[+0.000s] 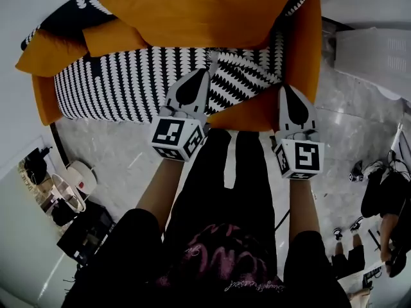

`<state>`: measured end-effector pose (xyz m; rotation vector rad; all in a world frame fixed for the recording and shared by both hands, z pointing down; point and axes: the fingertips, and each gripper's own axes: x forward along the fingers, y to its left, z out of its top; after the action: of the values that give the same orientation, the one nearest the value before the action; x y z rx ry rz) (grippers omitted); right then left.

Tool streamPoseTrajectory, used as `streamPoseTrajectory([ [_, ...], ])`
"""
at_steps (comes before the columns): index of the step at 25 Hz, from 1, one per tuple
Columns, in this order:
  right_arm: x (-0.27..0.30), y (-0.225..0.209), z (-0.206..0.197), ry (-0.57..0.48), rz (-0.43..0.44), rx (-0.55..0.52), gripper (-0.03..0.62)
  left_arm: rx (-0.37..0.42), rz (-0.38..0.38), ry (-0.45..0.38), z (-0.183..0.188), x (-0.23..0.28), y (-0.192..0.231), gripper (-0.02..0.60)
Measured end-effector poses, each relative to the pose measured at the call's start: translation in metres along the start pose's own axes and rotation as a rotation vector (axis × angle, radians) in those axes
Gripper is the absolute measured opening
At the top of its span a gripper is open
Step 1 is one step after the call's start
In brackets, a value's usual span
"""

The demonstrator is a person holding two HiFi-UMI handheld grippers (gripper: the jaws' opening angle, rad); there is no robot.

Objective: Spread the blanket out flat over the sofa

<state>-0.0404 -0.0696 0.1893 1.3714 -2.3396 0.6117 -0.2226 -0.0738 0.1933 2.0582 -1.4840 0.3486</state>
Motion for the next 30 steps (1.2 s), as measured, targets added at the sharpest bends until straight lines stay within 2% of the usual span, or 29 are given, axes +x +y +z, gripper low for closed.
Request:
streamPoseTrajectory([
  [4,0.008,-0.007,-0.024,0.027,-0.014,0.017,0.021,-0.035,0.011,0.028,-0.028,0.011,0.007,0.015],
  [10,-0.005,-0.038,-0.061,0.053,-0.022,0.042,0.021,-0.047,-0.007,0.054,-0.063,0.027,-0.035,0.015],
  [13,0.012,-0.026,-0.082,0.076,-0.007,0.046,0.021,-0.067,0.002,0.075,-0.087,0.029,-0.018,0.015],
  [21,0.045,-0.003,-0.112,0.119,0.014,0.063,0.021,-0.094,0.026,0.092,-0.113,0.040,0.021,0.015],
  [27,0.052,-0.001,-0.131,0.129,0.014,0.086,0.021,-0.066,-0.013,0.114,-0.132,0.060,0.024,0.017],
  [30,0.052,0.001,-0.136,0.129,0.008,0.107,0.021,-0.015,-0.054,0.146,-0.142,0.075,0.025,0.017],
])
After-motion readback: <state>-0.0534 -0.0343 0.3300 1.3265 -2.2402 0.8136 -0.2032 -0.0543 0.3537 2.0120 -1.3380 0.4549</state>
